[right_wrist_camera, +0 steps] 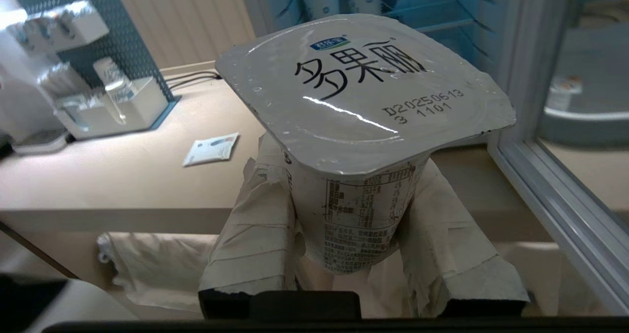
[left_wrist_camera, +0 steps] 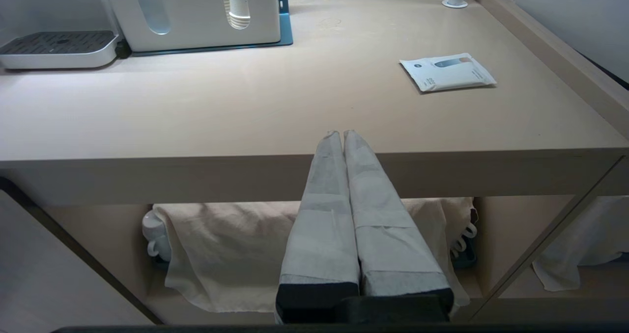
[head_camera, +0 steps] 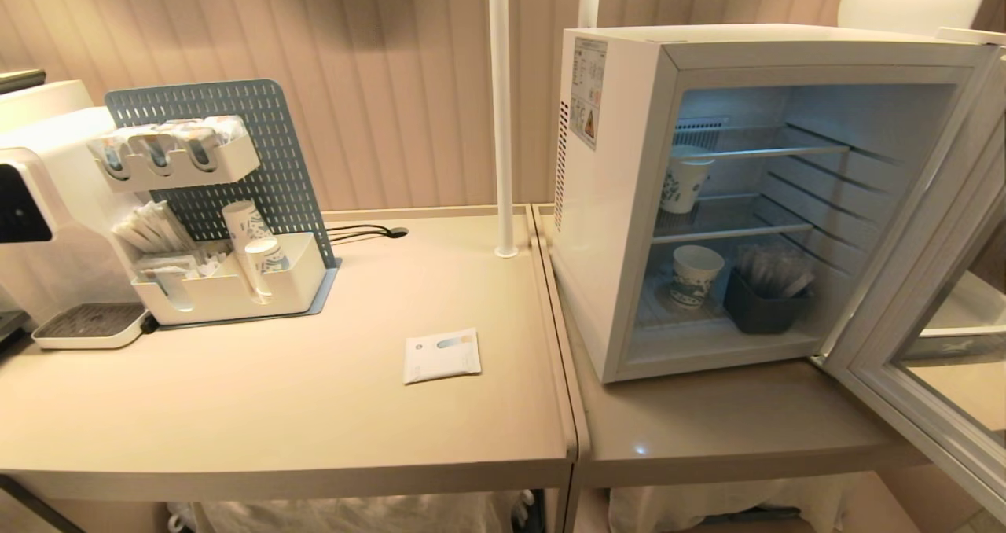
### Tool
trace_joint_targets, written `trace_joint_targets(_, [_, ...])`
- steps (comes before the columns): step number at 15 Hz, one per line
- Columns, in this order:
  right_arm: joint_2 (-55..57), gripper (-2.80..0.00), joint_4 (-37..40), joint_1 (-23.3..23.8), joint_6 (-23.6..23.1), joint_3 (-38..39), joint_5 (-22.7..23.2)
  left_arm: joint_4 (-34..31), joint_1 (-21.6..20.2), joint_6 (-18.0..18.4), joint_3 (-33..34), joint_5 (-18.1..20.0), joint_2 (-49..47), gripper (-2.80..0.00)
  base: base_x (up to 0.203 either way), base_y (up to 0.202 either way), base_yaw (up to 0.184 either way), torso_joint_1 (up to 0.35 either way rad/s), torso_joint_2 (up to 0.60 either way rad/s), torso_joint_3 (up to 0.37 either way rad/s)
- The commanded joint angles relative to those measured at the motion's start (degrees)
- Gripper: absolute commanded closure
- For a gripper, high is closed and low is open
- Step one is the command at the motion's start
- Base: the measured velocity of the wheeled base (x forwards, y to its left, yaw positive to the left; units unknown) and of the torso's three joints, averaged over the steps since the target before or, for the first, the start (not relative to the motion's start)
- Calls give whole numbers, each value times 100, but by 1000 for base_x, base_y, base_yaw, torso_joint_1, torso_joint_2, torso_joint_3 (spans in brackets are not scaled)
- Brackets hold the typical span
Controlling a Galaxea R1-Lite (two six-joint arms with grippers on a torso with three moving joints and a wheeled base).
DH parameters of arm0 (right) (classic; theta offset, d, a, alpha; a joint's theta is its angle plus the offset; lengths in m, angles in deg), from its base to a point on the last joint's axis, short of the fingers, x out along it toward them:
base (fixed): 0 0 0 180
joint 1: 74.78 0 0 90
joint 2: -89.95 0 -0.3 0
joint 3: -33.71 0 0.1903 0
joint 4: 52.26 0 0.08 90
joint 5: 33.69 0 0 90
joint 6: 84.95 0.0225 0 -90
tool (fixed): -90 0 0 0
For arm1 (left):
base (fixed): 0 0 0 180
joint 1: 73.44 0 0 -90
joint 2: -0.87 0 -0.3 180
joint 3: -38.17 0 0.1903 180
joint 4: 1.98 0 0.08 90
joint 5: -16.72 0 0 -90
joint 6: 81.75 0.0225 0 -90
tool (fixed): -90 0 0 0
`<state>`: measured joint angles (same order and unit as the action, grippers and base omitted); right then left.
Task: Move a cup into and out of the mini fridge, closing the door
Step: Put the yoghurt in the freezer
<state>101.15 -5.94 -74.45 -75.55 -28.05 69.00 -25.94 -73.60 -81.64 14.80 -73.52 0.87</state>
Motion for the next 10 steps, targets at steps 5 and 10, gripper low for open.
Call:
trace_joint_targets(5, [-1087, 0, -2536, -47, -1243, 3146, -497, 7, -2, -11, 9, -2, -9, 0, 0, 0, 0, 0, 0, 0])
trace_joint_targets(10, [-1120, 0, -1993, -51, -1309, 3751, -1216, 7, -2, -6, 9, -2, -9, 0, 0, 0, 0, 0, 0, 0])
